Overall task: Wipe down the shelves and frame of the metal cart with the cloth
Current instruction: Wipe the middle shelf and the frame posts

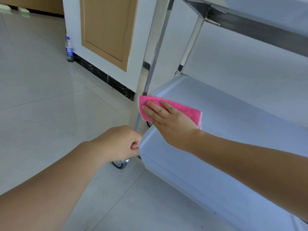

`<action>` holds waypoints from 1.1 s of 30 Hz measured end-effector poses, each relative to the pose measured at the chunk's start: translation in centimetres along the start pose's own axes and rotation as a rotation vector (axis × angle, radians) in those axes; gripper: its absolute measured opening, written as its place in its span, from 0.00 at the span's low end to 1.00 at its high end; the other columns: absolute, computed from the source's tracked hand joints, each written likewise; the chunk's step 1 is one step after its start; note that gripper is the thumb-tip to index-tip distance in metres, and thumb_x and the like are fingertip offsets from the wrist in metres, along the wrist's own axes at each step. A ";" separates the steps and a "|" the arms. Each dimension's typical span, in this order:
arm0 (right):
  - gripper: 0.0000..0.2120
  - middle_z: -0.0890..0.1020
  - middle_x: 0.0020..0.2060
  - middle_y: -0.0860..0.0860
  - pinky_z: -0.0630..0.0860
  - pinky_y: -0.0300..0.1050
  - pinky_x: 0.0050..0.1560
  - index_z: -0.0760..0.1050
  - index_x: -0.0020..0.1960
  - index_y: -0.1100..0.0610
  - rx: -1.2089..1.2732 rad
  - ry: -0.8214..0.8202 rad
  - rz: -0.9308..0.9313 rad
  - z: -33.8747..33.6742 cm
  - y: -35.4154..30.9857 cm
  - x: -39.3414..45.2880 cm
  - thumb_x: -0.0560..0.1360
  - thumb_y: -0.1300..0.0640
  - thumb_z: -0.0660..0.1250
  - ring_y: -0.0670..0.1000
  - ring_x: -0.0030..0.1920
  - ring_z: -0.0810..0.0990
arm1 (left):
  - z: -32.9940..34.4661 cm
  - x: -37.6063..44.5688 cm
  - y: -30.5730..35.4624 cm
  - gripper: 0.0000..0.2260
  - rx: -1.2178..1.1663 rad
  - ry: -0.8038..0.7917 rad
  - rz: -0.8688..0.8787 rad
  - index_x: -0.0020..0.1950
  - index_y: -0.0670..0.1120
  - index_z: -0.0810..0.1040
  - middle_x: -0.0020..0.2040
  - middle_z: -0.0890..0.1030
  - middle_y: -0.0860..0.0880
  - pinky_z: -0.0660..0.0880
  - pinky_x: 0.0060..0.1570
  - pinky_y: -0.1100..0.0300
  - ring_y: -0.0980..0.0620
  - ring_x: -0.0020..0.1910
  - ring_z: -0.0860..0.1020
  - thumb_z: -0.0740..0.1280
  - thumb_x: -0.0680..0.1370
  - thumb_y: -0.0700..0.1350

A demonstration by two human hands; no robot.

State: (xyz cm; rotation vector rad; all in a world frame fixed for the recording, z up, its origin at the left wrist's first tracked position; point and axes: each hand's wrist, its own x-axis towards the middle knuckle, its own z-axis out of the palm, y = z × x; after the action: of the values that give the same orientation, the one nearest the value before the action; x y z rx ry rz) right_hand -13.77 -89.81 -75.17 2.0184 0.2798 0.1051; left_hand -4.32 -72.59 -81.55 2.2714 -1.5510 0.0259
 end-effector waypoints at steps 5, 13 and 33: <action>0.31 0.38 0.75 0.57 0.39 0.57 0.73 0.38 0.74 0.61 0.020 -0.036 -0.001 0.7 0.2 -5.0 0.76 0.53 0.45 0.59 0.74 0.35 | 2.6 1.7 2.6 0.17 -0.007 -0.096 0.098 0.29 0.49 0.60 0.28 0.67 0.51 0.64 0.30 0.58 0.52 0.29 0.65 0.65 0.72 0.48; 0.30 0.50 0.76 0.52 0.45 0.55 0.73 0.45 0.75 0.59 0.037 -0.052 0.043 2.6 0.3 -14.6 0.76 0.53 0.48 0.56 0.76 0.47 | 5.2 5.0 7.0 0.15 -0.004 -0.190 0.244 0.29 0.50 0.62 0.29 0.68 0.52 0.62 0.30 0.58 0.52 0.30 0.67 0.65 0.71 0.51; 0.26 0.50 0.75 0.45 0.45 0.53 0.75 0.48 0.76 0.56 0.017 -0.141 0.215 6.9 -1.0 -36.1 0.78 0.59 0.43 0.53 0.75 0.51 | 10.5 10.2 23.3 0.14 0.028 -0.328 0.712 0.30 0.50 0.61 0.31 0.69 0.52 0.62 0.29 0.60 0.51 0.31 0.68 0.62 0.73 0.49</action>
State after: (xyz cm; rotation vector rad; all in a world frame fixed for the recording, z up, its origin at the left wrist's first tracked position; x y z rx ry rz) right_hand -47.55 -104.14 -77.39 2.0566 -0.0258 0.0943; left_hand -23.46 -92.40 -81.82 1.6804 -2.4672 -0.1381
